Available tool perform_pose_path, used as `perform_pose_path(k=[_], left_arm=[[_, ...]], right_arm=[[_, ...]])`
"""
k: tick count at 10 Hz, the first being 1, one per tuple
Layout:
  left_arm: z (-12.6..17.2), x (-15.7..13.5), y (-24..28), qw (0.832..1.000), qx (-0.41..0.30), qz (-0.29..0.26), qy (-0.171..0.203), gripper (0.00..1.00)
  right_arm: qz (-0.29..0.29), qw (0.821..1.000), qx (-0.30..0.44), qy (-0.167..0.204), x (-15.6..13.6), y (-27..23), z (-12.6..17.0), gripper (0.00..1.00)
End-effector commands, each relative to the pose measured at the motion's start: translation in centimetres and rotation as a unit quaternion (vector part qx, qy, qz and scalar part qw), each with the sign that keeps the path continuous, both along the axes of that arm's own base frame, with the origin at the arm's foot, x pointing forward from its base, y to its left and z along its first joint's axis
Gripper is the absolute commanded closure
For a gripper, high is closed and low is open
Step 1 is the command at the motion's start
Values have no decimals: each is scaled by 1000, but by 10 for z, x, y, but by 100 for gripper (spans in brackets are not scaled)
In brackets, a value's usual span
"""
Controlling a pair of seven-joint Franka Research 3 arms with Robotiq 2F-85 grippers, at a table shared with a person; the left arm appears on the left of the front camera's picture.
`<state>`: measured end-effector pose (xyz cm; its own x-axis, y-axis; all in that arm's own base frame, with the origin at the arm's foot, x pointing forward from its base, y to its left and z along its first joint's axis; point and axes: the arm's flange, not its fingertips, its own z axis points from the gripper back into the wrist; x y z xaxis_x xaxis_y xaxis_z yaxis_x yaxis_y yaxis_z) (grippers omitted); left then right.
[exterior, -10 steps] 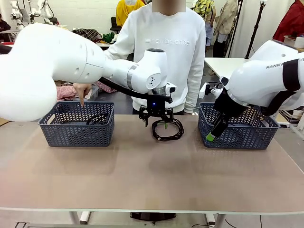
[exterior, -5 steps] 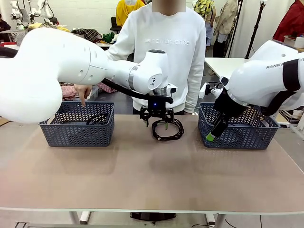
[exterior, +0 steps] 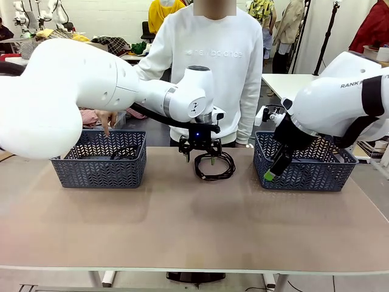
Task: Organize the cables according to human instructions.
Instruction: Pick up a bundle of cables and place it in the basket indicated by the human.
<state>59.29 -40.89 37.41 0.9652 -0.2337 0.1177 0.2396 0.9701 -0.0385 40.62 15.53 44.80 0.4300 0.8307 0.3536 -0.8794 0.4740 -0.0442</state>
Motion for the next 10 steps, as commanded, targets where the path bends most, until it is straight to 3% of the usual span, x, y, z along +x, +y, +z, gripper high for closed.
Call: perform_pose_path(k=[1,10], left_arm=[[-12,-2,3,1000,4,19,-12,0],[-42,17,6,994,9,104,23,0]], right_arm=[[-1,1000,0,-1,0,1,1,0],[-1,1000,0,-1,0,1,1,0]])
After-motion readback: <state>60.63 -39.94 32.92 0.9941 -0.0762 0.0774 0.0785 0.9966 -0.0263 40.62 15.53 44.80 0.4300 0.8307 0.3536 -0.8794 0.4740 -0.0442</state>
